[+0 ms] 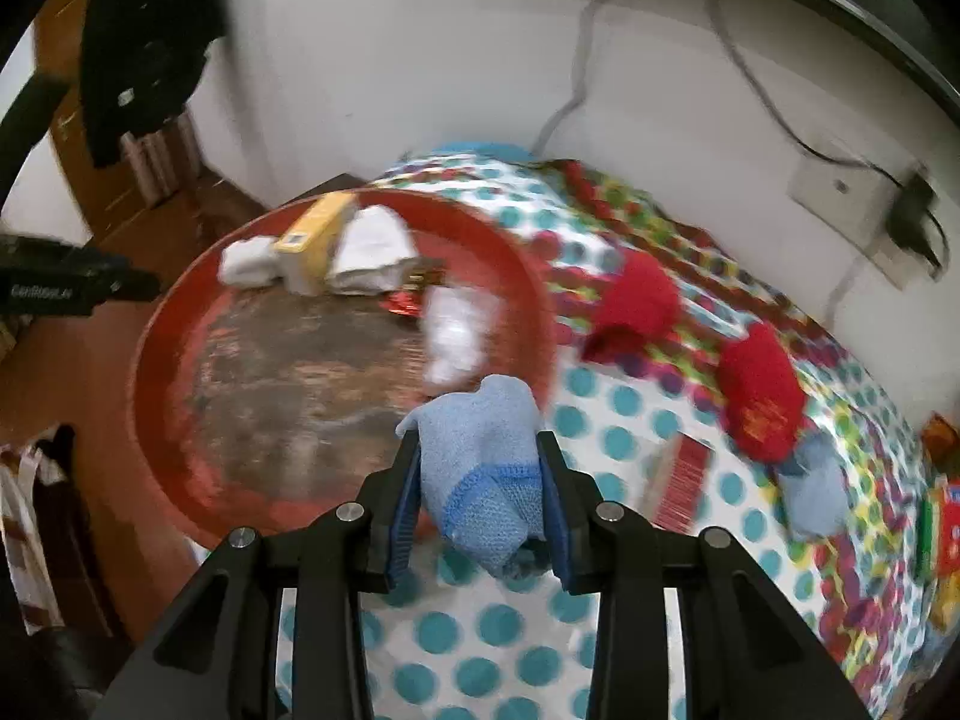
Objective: Organize objects
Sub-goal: 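Lower the light-blue sock onto the red tray and open the right tool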
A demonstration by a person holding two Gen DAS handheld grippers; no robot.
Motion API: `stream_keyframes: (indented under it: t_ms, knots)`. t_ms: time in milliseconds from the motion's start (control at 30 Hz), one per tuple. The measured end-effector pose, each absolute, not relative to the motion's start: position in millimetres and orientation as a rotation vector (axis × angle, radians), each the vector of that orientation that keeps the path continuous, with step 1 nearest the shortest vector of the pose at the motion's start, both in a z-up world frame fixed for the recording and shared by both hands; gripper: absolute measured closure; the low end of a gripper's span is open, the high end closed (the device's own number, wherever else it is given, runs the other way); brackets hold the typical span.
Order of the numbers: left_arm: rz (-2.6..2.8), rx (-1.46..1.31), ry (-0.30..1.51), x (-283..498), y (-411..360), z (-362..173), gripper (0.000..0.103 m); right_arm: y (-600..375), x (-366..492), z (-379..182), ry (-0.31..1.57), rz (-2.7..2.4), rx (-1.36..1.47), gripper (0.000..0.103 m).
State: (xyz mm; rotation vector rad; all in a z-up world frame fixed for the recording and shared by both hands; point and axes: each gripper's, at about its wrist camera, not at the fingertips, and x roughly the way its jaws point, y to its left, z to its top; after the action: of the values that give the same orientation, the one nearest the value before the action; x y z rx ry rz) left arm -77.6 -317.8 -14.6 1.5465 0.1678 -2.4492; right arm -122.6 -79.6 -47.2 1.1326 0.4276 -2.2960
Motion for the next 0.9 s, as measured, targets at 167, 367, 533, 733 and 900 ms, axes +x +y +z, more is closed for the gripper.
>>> stream_keyframes:
  t_ms: [167, 367, 533, 733, 900]
  knots:
    - [-2.455, 1.532, 0.176, -74, -321, -10, 0.054, -112, -114, -54, 0.490, -2.234, 1.120, 0.069]
    - [-2.452, 1.520, 0.204, -71, -328, -7, 0.054, -136, -107, -62, 0.543, -2.186, 1.121, 0.069]
    - [-2.442, 1.518, 0.223, -69, -333, -8, 0.054, -154, -108, -71, 0.578, -2.158, 1.127, 0.069]
    - [-2.444, 1.519, 0.224, -67, -334, -7, 0.054, -174, -111, -80, 0.595, -2.131, 1.135, 0.069]
    - [-2.439, 1.519, 0.229, -68, -336, -8, 0.054, -185, -110, -86, 0.611, -2.109, 1.136, 0.069]
